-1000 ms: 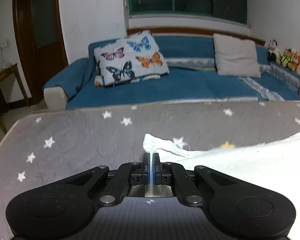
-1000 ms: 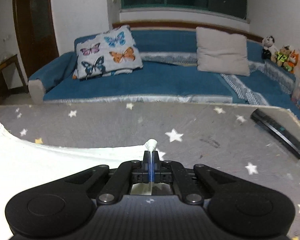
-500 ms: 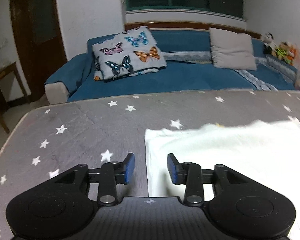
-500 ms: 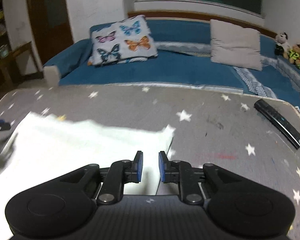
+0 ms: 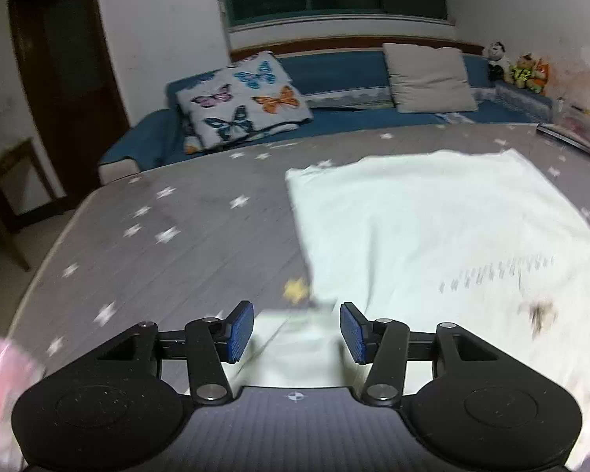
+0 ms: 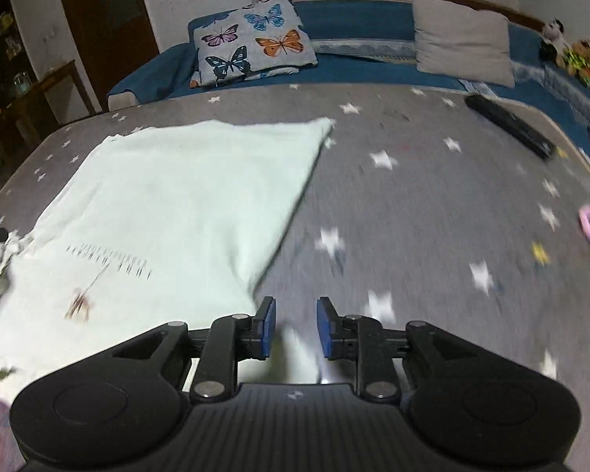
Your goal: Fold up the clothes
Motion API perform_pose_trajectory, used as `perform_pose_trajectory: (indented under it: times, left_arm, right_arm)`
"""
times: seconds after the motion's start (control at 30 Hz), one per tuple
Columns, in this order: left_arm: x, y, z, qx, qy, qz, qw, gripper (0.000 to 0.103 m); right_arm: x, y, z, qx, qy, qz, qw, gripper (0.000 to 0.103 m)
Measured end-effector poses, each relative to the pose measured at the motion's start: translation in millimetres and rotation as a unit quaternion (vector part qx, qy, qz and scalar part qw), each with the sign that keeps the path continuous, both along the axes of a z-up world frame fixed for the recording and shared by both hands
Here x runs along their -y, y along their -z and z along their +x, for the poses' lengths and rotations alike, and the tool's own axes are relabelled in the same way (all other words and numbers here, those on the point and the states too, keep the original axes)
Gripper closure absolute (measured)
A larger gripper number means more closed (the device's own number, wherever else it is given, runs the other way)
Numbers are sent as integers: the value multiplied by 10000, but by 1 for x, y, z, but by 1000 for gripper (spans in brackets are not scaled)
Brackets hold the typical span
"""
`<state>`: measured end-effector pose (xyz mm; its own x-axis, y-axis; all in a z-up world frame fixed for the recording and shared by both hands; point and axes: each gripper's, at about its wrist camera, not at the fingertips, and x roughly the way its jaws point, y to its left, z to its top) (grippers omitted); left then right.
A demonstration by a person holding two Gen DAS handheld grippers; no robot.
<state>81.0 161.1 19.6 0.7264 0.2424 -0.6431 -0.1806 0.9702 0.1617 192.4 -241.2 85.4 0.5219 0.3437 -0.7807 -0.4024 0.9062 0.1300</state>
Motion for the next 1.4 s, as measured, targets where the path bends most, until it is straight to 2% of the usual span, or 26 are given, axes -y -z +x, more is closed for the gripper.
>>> perform_pose_trajectory:
  times: [0.1, 0.27, 0.47, 0.67, 0.7, 0.77, 0.8, 0.87, 0.97, 1.23, 1.4]
  left_arm:
    - [-5, 8, -23, -32, -247, 32, 9997, 51]
    - [-23, 16, -51, -52, -677, -257, 9974, 51]
    - [-35, 22, -71, -25, -940, -512, 9942, 51]
    - [-41, 30, -75, -10, -1059, -781, 9913, 53]
    - [-41, 30, -76, 15, -1062, -830, 9909, 56]
    - [-42, 30, -77, 79, -1057, -921, 9901, 81]
    - [-42, 30, -78, 98, -1064, -973, 9895, 87]
    - [-42, 29, -80, 130, -1072, -1054, 9886, 98]
    - [-38, 28, -87, 154, -1073, -1046, 9886, 100]
    - [-34, 24, -117, 123, -1026, -993, 9897, 100]
    - [-29, 23, -124, 98, -1031, -917, 9904, 95]
  right_arm:
    - [13, 4, -23, 16, 103, 96, 9999, 76]
    - [23, 15, -36, -26, 346, 256, 9991, 76]
    - [23, 23, -55, 13, 445, 352, 9984, 76]
    - [26, 20, -85, 107, 505, 220, 9984, 74]
    - [27, 20, -90, 108, 524, 212, 9983, 74]
    - [28, 21, -99, 105, 572, 219, 9981, 76]
    - [29, 21, -102, 111, 618, 245, 9977, 77]
    - [31, 22, -109, 125, 714, 299, 9969, 86]
    - [32, 22, -117, 190, 809, 352, 9959, 95]
    - [45, -5, -136, 858, 958, -105, 9916, 97]
    - [54, 6, -130, 596, 1059, 34, 9926, 91]
